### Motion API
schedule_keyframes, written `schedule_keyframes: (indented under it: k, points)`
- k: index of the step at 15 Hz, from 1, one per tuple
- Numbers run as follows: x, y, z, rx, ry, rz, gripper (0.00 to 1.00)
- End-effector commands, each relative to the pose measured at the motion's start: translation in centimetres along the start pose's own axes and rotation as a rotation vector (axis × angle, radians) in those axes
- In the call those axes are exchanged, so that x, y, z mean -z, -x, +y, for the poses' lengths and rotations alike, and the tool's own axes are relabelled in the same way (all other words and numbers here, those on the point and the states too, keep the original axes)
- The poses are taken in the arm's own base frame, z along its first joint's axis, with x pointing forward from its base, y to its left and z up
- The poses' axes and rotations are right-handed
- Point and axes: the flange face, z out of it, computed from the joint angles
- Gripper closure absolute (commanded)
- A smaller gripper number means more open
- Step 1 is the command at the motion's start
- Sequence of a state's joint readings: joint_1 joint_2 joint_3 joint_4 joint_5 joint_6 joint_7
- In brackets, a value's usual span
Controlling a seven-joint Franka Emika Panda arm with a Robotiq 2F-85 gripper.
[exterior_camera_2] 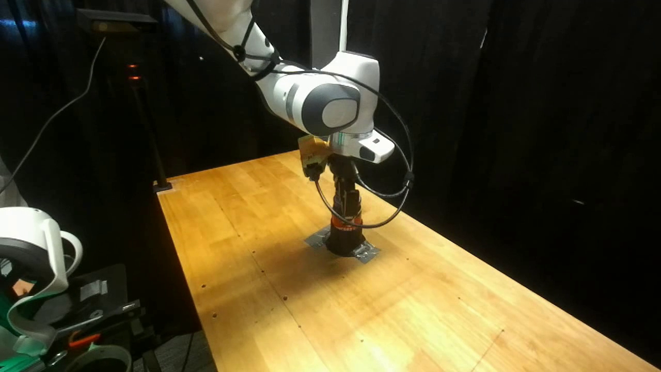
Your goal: Put the rubber band around the jar.
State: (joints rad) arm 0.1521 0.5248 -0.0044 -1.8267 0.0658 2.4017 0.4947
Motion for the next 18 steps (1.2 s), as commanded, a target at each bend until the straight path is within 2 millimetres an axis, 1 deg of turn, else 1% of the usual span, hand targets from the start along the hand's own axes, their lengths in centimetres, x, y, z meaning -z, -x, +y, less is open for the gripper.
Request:
schedule_keyframes:
  k: [1,5,6,7,10,11,12,15,17,18]
  points:
    - [0.2,3.8,2.1,0.012,-0.026,-0.007,0.0]
    - [-0.2,6.1,2.2,0.038,-0.035,0.03,0.0]
    - [-0.2,6.7,2.3,0.042,-0.033,0.039,0.25]
    - [-0.3,7.3,2.3,0.041,-0.036,0.068,0.26]
    - [0.1,9.0,2.2,0.047,-0.075,0.174,0.5]
    - [0.3,9.9,2.2,0.049,-0.1,0.226,0.59]
    - [0.3,10.5,2.3,0.051,-0.116,0.267,0.66]
    - [0.2,12.8,3.0,0.05,-0.166,0.391,0.88]
    - [0.2,13.4,4.0,0.031,-0.203,0.488,0.94]
    - [0.0,13.2,4.6,0.02,-0.214,0.539,0.95]
